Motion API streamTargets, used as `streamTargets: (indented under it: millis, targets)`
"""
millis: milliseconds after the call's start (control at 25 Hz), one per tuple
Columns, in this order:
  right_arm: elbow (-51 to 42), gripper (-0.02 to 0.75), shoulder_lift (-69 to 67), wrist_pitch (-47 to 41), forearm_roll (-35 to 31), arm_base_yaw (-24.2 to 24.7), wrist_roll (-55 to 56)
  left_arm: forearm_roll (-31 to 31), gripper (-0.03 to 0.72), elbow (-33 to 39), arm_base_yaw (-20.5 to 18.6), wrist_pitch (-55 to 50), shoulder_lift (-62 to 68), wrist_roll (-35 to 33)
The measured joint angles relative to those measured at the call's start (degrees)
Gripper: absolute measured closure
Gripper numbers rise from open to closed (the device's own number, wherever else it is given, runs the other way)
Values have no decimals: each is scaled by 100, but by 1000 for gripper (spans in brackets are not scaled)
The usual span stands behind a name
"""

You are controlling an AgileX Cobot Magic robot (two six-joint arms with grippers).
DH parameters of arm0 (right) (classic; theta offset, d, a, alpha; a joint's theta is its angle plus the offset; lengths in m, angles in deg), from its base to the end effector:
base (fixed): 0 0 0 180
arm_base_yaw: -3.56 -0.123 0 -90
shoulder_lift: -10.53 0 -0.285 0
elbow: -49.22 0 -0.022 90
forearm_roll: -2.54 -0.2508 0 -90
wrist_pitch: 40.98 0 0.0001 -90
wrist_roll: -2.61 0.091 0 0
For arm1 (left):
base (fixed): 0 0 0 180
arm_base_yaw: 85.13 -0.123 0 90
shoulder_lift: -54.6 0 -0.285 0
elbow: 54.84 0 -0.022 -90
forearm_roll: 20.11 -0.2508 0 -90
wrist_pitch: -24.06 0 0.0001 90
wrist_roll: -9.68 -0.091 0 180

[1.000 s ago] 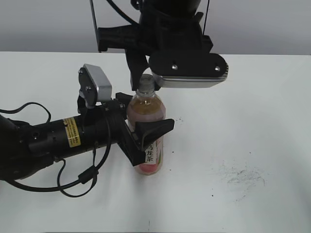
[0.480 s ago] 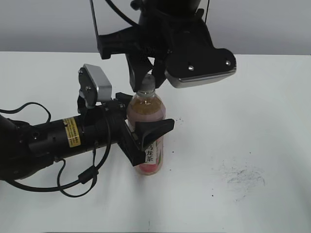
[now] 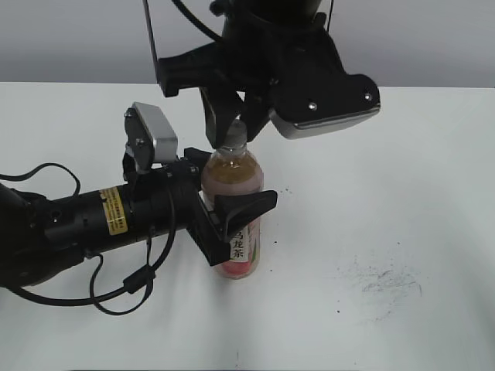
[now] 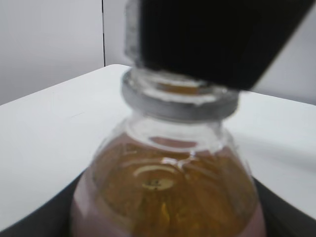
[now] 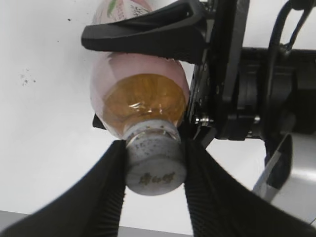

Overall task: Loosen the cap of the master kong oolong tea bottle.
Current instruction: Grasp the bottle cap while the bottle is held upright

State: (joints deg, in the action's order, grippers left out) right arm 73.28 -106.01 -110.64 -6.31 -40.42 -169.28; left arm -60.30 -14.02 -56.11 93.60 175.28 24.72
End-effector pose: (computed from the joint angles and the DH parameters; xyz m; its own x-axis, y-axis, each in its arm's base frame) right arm 0.2835 0.2919 0.3035 0.8108 0.5152 0.2778 0.5727 -0.7963 -0.1948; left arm 0.2512 -0.2022 0.1277 -0.0921 0.0736 -0.9930 0.9131 0.4040 -0.0548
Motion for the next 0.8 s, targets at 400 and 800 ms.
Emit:
streamTargets:
  millis: [400, 800]
  targets:
    - [0, 463, 21, 0, 74, -6, -726, 0, 244, 5, 0, 0, 0, 0]
    - [-33, 465, 102, 5, 217, -39, -750, 43, 244, 5, 0, -18, 0, -2]
